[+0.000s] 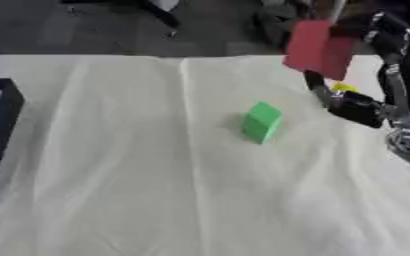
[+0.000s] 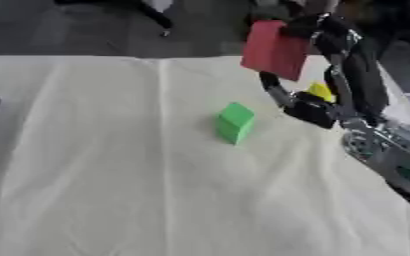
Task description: Pick up the objects with one hand, pass them to the other hand, and then place them into the box on the other side of the table.
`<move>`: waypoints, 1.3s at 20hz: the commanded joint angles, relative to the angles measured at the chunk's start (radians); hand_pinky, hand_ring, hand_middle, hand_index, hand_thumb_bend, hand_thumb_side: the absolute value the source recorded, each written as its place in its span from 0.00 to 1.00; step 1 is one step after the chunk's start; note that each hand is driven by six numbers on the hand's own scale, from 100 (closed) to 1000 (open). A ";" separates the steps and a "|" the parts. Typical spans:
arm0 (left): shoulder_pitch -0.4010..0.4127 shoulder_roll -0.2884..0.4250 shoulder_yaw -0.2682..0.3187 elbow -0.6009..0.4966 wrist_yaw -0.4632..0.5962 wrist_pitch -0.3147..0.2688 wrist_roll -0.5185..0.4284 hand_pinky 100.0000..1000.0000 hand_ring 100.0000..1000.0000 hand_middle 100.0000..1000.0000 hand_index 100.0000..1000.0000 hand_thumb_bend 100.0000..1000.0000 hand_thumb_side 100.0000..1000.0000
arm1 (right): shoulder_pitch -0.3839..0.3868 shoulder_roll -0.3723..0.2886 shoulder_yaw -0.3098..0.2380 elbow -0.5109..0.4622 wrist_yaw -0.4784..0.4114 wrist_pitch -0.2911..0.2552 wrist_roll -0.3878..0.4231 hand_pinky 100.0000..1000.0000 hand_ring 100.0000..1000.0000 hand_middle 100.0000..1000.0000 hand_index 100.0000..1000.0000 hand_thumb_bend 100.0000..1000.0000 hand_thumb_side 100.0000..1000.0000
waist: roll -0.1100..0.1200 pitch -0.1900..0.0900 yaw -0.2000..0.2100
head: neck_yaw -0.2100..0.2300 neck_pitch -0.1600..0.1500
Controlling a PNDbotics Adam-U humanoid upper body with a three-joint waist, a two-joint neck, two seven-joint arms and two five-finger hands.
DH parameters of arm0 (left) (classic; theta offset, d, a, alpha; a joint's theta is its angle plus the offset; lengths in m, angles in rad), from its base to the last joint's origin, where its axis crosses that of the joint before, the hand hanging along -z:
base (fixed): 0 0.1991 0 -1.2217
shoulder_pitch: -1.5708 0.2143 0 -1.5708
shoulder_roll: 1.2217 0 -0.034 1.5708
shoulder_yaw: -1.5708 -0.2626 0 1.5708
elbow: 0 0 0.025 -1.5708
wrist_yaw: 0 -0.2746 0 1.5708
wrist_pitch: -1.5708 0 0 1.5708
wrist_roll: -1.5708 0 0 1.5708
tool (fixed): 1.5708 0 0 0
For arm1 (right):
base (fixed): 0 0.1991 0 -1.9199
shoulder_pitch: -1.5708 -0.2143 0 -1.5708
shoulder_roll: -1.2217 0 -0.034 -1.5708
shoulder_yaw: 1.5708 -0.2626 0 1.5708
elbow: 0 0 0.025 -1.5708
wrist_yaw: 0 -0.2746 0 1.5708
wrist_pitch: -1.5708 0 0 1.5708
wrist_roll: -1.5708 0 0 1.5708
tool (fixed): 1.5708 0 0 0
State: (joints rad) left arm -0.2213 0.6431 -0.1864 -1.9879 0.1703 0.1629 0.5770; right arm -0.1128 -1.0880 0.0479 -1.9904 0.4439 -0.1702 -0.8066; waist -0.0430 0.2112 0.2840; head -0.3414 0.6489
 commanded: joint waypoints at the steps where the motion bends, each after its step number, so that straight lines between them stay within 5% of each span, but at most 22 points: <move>1: -0.025 0.045 0.006 -0.012 0.007 -0.002 -0.011 0.82 0.29 0.68 0.79 0.77 0.53 | -0.040 -0.052 -0.033 -0.010 -0.055 -0.008 0.049 0.74 0.33 0.49 0.43 0.00 0.00 | 0.005 -0.017 -0.001 | -0.003 0.005; 8: -0.048 0.062 0.010 -0.012 0.018 -0.005 -0.022 0.82 0.29 0.68 0.79 0.78 0.53 | -0.091 -0.048 -0.023 -0.010 -0.099 -0.037 0.129 0.73 0.33 0.49 0.43 0.00 0.00 | 0.006 -0.015 0.002 | 0.000 0.016; 26: -0.059 0.075 -0.001 -0.012 0.032 0.001 -0.037 0.82 0.28 0.68 0.79 0.78 0.52 | -0.224 0.040 0.101 -0.010 -0.043 -0.037 0.176 0.73 0.34 0.49 0.43 0.00 0.00 | 0.004 -0.017 0.003 | 0.004 0.026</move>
State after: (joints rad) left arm -0.2687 0.6815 -0.1925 -1.9879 0.1998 0.1659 0.5442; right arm -0.3233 -1.0313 0.1531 -1.9905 0.3923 -0.2102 -0.6329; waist -0.0420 0.2112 0.2872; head -0.3395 0.6751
